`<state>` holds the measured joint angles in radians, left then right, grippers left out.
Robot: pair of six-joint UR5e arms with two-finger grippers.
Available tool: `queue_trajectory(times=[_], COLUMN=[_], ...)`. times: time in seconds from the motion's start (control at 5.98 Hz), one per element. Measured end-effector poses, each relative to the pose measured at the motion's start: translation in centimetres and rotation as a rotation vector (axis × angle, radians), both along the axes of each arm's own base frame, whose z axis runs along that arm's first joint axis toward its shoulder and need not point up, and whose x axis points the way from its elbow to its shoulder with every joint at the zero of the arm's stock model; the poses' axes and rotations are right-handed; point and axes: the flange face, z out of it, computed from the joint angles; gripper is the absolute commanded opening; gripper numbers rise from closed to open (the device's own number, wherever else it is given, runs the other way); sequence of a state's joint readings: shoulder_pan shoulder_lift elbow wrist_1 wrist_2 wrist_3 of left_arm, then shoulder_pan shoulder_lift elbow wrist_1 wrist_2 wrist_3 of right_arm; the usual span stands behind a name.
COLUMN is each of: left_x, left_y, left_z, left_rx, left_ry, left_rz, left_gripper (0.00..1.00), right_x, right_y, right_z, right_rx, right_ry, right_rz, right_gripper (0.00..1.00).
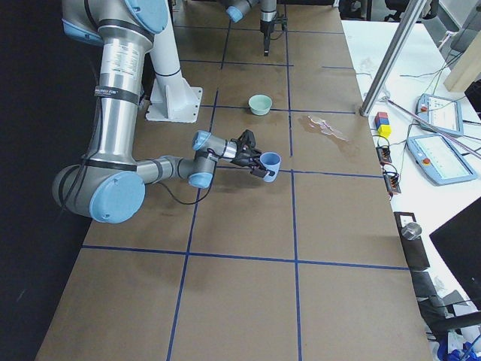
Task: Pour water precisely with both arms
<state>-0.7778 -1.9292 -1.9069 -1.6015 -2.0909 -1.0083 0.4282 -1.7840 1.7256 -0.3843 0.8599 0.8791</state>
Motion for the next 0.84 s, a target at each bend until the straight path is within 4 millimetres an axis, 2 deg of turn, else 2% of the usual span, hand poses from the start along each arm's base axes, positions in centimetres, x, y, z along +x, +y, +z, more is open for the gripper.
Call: queue_trajectory(times=[0.33, 0.5, 0.84], left_x=[0.0, -0.1, -0.1], left_y=[0.0, 0.0, 0.1], left_z=[-0.1, -0.2, -0.2], left_rx=[-0.002, -0.002, -0.005], left_ry=[0.002, 0.003, 0.003], left_rz=[-0.004, -0.005, -0.011], left_gripper=[1.0, 1.0, 1.0], right_x=[1.4, 2.0, 3.0], right_y=[0.3, 0.6, 1.0], right_z=[5.3, 6.9, 8.6], right_rx=[0.013, 0.02, 0.016], right_ry=[-0.036, -0.052, -0.048], right_rz=[-0.009, -0.011, -0.01], right_gripper=[0.0, 0.0, 0.06])
